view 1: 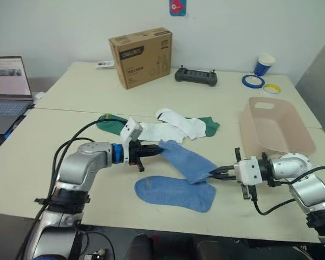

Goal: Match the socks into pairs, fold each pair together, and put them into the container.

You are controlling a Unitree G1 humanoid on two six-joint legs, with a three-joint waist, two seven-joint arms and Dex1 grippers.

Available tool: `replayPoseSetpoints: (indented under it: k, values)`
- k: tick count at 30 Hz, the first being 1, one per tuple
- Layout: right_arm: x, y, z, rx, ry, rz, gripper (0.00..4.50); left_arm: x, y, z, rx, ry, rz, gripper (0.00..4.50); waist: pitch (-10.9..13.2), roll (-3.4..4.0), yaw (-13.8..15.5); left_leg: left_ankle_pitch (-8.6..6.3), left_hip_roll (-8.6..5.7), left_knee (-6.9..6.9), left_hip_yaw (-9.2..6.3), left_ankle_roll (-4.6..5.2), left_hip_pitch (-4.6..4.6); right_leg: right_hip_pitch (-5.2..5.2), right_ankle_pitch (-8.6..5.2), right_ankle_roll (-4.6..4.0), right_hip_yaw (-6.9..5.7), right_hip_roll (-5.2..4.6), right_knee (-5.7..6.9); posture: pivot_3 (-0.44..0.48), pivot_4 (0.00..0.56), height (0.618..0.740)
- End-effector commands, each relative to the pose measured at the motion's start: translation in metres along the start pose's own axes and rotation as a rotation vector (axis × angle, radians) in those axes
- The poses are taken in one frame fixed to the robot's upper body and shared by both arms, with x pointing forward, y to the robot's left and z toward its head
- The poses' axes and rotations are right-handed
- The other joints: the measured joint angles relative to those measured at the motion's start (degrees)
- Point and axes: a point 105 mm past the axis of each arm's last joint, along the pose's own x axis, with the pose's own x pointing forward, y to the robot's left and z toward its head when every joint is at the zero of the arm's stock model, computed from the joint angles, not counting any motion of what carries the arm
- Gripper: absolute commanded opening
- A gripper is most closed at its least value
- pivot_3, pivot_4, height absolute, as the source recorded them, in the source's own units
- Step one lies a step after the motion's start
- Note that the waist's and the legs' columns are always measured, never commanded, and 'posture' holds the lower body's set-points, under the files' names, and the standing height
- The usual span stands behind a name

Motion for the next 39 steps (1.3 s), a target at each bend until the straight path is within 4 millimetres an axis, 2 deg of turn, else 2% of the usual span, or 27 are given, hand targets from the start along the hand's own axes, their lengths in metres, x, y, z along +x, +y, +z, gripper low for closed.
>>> replayPoseSetpoints:
  k: [1, 5, 8, 9, 12, 15, 19, 22, 25, 28, 30, 32, 35, 39]
  values:
    - [-0.002, -0.014, -0.007, -0.057, 0.010, -0.034, 0.00, -0.010, -0.024, 0.013, -0.013, -0.108, 0.029, 0.01, 0.0, -0.01, 0.0, 0.00, 0.00, 0.01, 0.03, 0.00, 0.00, 0.00, 0.00, 0.00, 0.02, -0.02, -0.01, 0.000, 0.150, 0.740]
    - [0.009, -0.021, -0.016, -0.047, -0.010, -0.032, 0.00, -0.020, -0.054, -0.010, -0.055, -0.094, 0.068, 0.01, 0.0, -0.02, -0.3, 0.00, -0.02, 0.02, 0.11, 0.00, 0.03, 0.04, 0.01, 0.00, 0.04, -0.16, -0.02, 0.000, 0.150, 0.740]
    - [0.012, -0.019, -0.016, -0.047, -0.024, 0.005, 0.00, -0.024, -0.063, -0.026, -0.045, -0.055, 0.086, 0.01, 0.0, 0.00, -0.2, 0.00, -0.01, -0.04, 0.06, -0.01, 0.11, 0.05, 0.01, -0.02, 0.01, -0.13, 0.05, 0.000, 0.150, 0.740]
    - [0.012, -0.017, -0.017, -0.038, -0.026, 0.020, 0.00, -0.024, -0.061, -0.028, -0.059, -0.068, 0.117, 0.01, 0.0, 0.01, -0.2, 0.01, -0.01, -0.04, 0.04, -0.02, 0.15, 0.06, 0.01, -0.02, 0.00, -0.12, 0.10, 0.000, 0.150, 0.740]
    - [0.010, -0.014, -0.016, -0.008, -0.042, 0.044, 0.72, -0.023, -0.057, -0.045, -0.047, -0.025, 0.161, 0.00, 0.0, 0.01, 0.0, 0.09, -0.06, -0.03, 0.06, -0.15, 0.38, 0.29, -0.01, -0.04, 0.03, -0.13, 0.10, 0.000, 0.150, 0.740]
    - [0.000, -0.013, -0.016, 0.018, -0.036, 0.025, 1.70, -0.026, -0.057, -0.052, -0.060, -0.012, 0.156, 0.59, 0.0, 0.00, -0.1, 0.08, -0.08, -0.07, 0.19, -0.16, 0.91, 0.86, -0.19, -0.33, 0.13, -0.18, -0.12, 0.000, 0.150, 0.740]
    - [-0.022, -0.015, -0.016, 0.186, -0.040, -0.096, 3.08, -0.039, -0.065, -0.052, -0.084, 0.019, 0.074, 1.86, 0.0, -0.01, -0.1, 0.08, -0.10, -0.08, 0.21, -0.16, 0.87, 0.84, -0.22, -0.33, 0.14, -0.24, -0.12, 0.000, 0.150, 0.740]
    - [-0.036, -0.014, -0.012, 0.614, -0.095, -0.264, 4.13, -0.066, -0.055, -0.045, -0.105, 0.075, -0.008, 2.81, 0.0, 0.04, -0.1, 0.08, -0.04, -0.15, 0.13, -0.16, 0.88, 0.77, -0.19, -0.31, 0.04, -0.20, -0.05, 0.000, 0.150, 0.740]
    - [-0.034, -0.007, -0.009, 0.830, -0.088, -0.347, 4.13, -0.079, -0.036, -0.032, -0.060, 0.083, -0.001, 3.72, 0.1, 0.08, -0.2, 0.08, 0.06, -0.23, 0.00, -0.16, 0.91, 0.71, -0.30, -0.27, -0.06, -0.08, 0.07, 0.000, 0.150, 0.740]
    - [-0.028, 0.000, -0.003, 1.106, -0.156, -0.443, 4.13, -0.078, -0.009, -0.019, 0.009, 0.058, 0.059, 3.72, 0.1, 0.04, -0.2, 0.08, 0.01, -0.24, 0.06, -0.16, 0.89, 0.67, -0.54, -0.42, 0.00, -0.10, 0.09, 0.000, 0.150, 0.740]
    - [-0.024, 0.012, -0.003, 1.213, -0.134, -0.474, 4.13, -0.068, 0.005, -0.010, 0.049, 0.047, 0.057, 3.72, 0.1, 0.05, -0.2, 0.08, 0.01, -0.22, 0.11, -0.16, 0.86, 0.65, -0.53, -0.38, 0.05, -0.10, 0.07, 0.000, 0.150, 0.740]
    - [-0.021, 0.023, -0.005, 1.245, -0.054, -0.486, 4.13, -0.058, 0.014, -0.008, 0.066, 0.056, 0.050, 3.72, 0.1, 0.04, -0.1, 0.08, -0.05, -0.23, 0.16, -0.16, 0.77, 0.62, -0.50, -0.32, 0.09, -0.14, -0.08, 0.000, 0.150, 0.740]
    - [-0.011, 0.028, -0.008, 1.296, -0.013, -0.515, 4.13, -0.032, 0.029, -0.019, 0.089, 0.098, 0.043, 3.72, 0.1, 0.03, -0.2, 0.07, -0.13, -0.24, 0.32, -0.16, 0.67, 0.53, -0.45, -0.21, 0.20, -0.24, -0.21, 0.000, 0.150, 0.740]
    - [0.001, 0.030, -0.005, 1.329, -0.012, -0.504, 4.13, -0.016, 0.033, -0.030, 0.103, 0.151, -0.014, 3.72, 0.0, 0.00, -0.5, 0.07, -0.09, -0.23, 0.26, -0.16, 0.22, 0.10, -0.21, 0.21, 0.17, -0.15, -0.17, 0.000, 0.150, 0.740]
